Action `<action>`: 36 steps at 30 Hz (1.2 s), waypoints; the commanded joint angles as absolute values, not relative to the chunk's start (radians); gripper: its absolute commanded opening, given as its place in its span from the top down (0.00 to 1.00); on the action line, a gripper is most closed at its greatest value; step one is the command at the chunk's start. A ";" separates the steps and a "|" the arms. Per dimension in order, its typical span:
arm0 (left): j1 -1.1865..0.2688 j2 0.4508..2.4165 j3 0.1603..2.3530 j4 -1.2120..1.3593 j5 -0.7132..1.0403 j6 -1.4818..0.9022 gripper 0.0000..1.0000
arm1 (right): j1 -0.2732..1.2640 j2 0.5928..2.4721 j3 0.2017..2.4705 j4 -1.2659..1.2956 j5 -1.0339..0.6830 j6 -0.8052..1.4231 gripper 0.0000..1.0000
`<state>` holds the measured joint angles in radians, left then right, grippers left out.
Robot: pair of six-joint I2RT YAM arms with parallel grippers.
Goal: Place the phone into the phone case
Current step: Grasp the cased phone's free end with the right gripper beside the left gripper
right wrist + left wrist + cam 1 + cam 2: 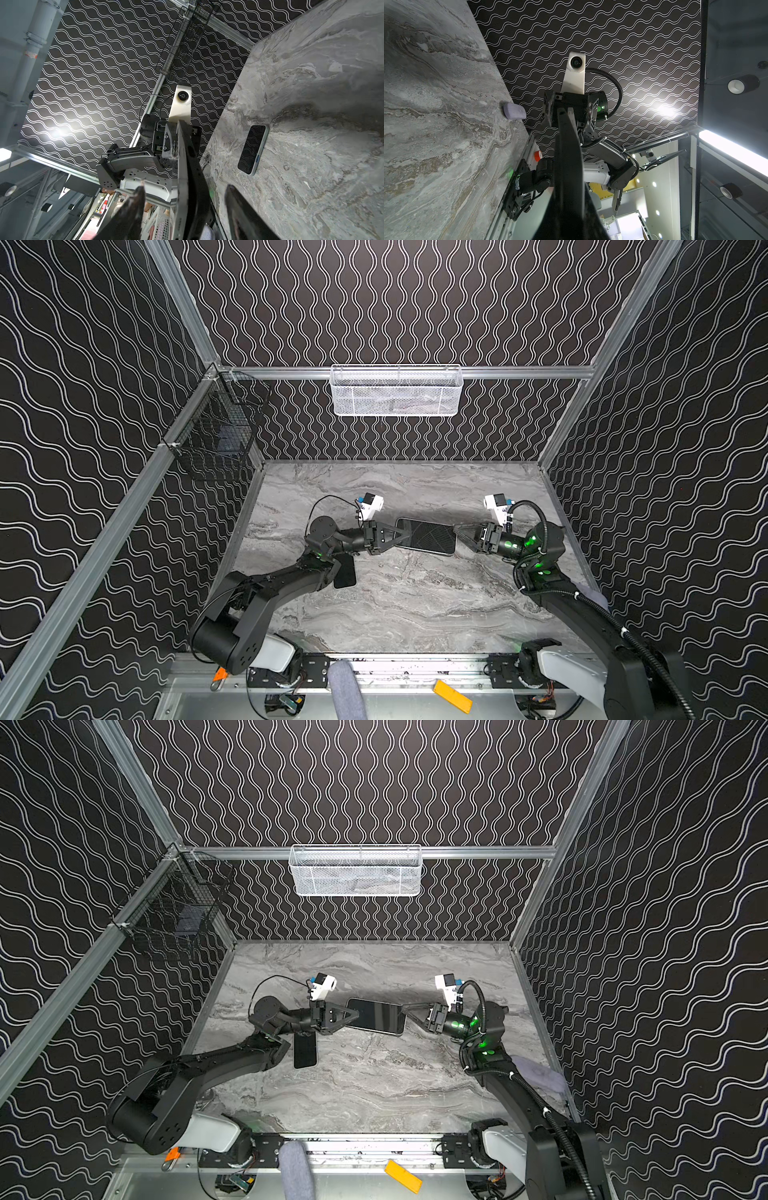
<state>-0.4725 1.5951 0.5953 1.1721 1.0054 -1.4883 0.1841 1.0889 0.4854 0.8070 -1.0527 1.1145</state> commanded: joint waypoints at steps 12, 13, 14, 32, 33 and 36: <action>-0.483 1.615 0.597 1.276 0.999 -1.511 0.98 | 0.224 1.131 0.489 0.903 -1.082 1.133 0.24; -0.487 1.618 0.599 1.276 0.999 -1.509 0.99 | 0.229 1.136 0.490 0.926 -1.084 1.147 0.28; -0.490 1.620 0.602 1.272 0.997 -1.505 0.98 | 0.233 1.143 0.489 0.951 -1.087 1.162 0.32; -0.498 1.635 0.593 1.274 0.988 -1.501 0.96 | 0.233 1.073 0.522 0.763 -1.057 1.043 0.88; -0.498 1.637 0.595 1.273 0.989 -1.502 0.94 | 0.233 1.072 0.520 0.768 -1.057 1.047 0.89; -0.500 1.642 0.598 1.269 0.988 -1.500 0.85 | 0.235 1.072 0.523 0.764 -1.051 1.045 0.90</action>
